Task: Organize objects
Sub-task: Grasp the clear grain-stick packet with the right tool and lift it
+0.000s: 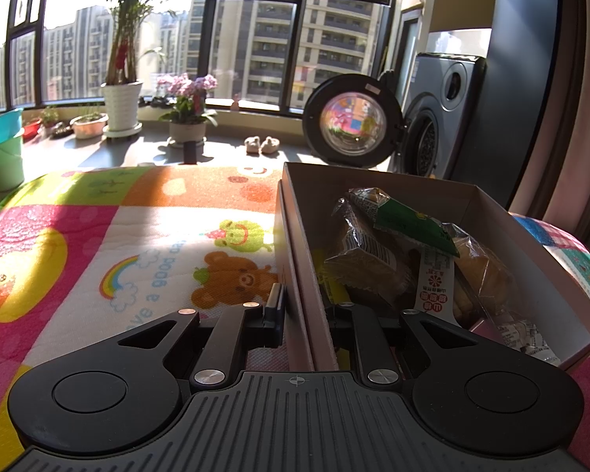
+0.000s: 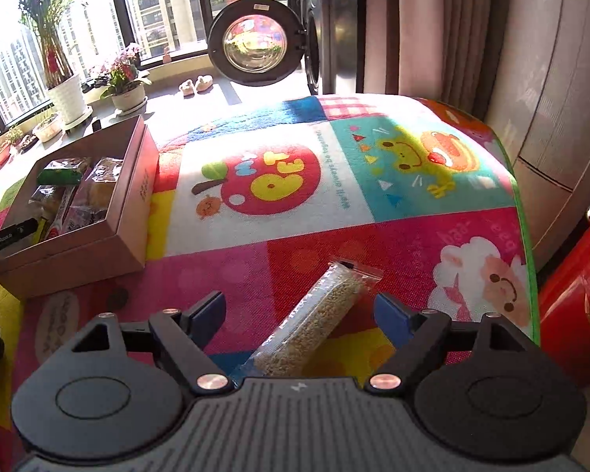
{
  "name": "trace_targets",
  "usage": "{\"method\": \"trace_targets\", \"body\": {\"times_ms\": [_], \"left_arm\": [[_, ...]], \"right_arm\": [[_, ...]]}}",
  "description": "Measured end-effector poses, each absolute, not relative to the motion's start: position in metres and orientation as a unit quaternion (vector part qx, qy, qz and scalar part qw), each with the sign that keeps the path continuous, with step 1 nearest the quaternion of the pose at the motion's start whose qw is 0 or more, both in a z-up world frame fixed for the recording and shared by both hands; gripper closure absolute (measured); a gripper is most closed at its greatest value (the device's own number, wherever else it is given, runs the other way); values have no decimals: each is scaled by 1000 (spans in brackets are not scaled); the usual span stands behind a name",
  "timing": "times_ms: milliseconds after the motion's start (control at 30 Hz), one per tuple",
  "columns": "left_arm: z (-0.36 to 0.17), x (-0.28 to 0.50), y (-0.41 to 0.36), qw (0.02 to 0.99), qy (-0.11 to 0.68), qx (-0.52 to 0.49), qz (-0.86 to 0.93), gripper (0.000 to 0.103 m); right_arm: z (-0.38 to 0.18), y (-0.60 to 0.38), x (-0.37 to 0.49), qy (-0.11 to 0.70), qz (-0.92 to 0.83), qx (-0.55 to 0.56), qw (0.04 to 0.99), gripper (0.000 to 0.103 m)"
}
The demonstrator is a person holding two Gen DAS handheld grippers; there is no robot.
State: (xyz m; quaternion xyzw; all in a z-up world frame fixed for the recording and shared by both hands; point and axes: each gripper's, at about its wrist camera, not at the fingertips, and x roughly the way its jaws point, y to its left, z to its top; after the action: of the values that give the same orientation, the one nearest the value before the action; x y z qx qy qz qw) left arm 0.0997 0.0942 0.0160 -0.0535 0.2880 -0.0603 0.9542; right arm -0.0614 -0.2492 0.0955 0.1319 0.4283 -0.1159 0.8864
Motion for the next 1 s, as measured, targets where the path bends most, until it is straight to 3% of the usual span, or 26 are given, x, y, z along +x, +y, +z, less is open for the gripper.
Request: {"method": "trace_targets", "body": {"times_ms": [167,467,800,1000], "left_arm": [[16,100,94,954,288,-53,-60,86],[16,100,94,954,288,-54,-61,86],[16,100,94,954,289,-56,-62,86],[16,99,95,954,288,-59,-63,85]], "right_arm": [[63,-258,-55,454,-122,178,864,18],[53,-212,-26,443,-93,91,887,17],[63,-164,-41,473,-19,39,880,74],[67,-151,-60,495,8,34,868,75]]}}
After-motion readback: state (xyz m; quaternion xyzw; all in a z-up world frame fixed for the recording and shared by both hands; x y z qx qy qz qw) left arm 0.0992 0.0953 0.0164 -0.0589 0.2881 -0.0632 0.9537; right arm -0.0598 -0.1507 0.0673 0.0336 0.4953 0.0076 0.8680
